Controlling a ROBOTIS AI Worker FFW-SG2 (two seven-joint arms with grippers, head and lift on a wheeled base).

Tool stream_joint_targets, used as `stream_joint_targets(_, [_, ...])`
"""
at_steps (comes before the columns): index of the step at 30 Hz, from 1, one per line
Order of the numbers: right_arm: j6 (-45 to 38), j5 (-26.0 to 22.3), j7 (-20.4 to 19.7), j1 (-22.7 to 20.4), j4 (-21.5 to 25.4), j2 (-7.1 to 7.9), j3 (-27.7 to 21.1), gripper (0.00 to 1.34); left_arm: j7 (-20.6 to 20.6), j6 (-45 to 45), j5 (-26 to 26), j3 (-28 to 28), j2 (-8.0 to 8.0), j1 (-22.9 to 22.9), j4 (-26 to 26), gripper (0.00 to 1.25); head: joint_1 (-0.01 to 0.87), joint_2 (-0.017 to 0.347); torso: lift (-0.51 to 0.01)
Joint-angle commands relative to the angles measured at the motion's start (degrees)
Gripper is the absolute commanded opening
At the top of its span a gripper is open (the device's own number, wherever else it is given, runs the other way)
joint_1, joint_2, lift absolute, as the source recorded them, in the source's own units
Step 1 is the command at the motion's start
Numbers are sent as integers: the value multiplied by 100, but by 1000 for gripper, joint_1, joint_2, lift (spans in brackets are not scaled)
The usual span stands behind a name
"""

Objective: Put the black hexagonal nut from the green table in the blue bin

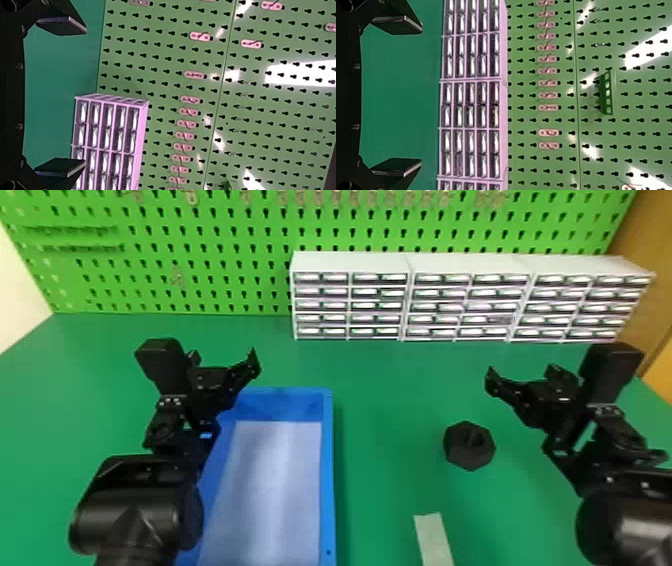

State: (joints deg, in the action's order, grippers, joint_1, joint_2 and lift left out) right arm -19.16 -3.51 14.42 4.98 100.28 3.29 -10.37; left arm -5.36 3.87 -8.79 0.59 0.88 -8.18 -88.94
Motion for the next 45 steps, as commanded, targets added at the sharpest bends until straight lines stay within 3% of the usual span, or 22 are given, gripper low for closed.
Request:
stream_joint_targets(1, [0,0,-1,3,0,-3,9,1212,-1,-9,0,-6,0,0,-1,1135,686,51,-97])
stream_joint_targets(45, [-193,44,-1,74,0,-12,35,1212,-1,-53,-35,2,0,-9,8,1111,686,51,-97])
